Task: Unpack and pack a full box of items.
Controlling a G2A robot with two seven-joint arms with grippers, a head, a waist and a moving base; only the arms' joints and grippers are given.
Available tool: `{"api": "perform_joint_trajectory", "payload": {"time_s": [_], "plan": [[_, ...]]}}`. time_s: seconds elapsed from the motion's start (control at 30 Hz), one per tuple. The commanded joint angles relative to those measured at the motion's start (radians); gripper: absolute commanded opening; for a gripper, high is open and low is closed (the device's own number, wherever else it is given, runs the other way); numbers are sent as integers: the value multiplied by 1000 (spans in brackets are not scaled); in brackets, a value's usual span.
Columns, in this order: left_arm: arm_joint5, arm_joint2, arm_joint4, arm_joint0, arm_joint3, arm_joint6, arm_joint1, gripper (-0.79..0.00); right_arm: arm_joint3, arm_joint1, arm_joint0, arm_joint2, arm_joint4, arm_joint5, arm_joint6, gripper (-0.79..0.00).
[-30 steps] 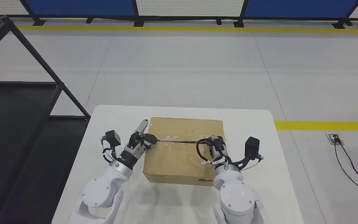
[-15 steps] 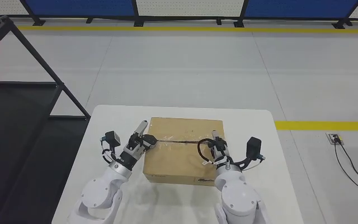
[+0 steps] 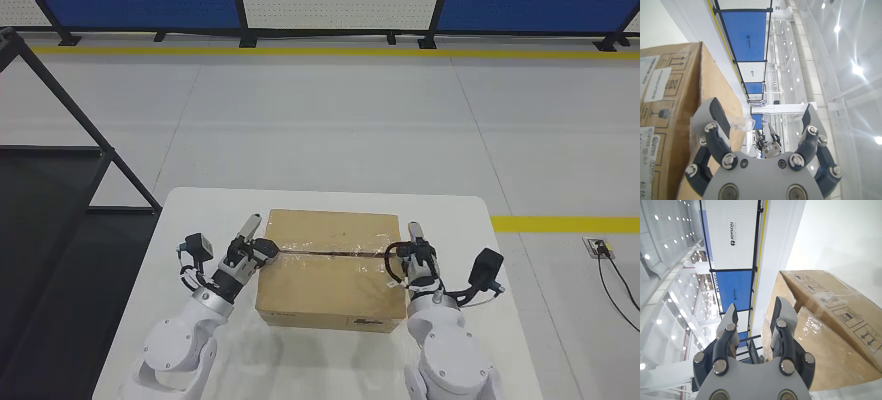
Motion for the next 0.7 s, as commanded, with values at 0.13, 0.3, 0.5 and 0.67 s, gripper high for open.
{"api": "perform_joint_trajectory", "payload": {"time_s": [0.13,0.3,0.5,0.67], "plan": [[-31,-2,-12,7,-9,11,-3,0,-31,1,-28,-25,51,-85,86,-422],[-89,-5,-8,38,-35,25,-4,0,-31,1,-28,-25,51,-85,86,0],[-187,-22,-7,87,-104,45,-5,0,-7,5,-39,-38,39,-101,138,-693],[-228,-29,-24,94,-131,84,-10,0,97,0,58,-139,-54,-6,159,-785]]}}
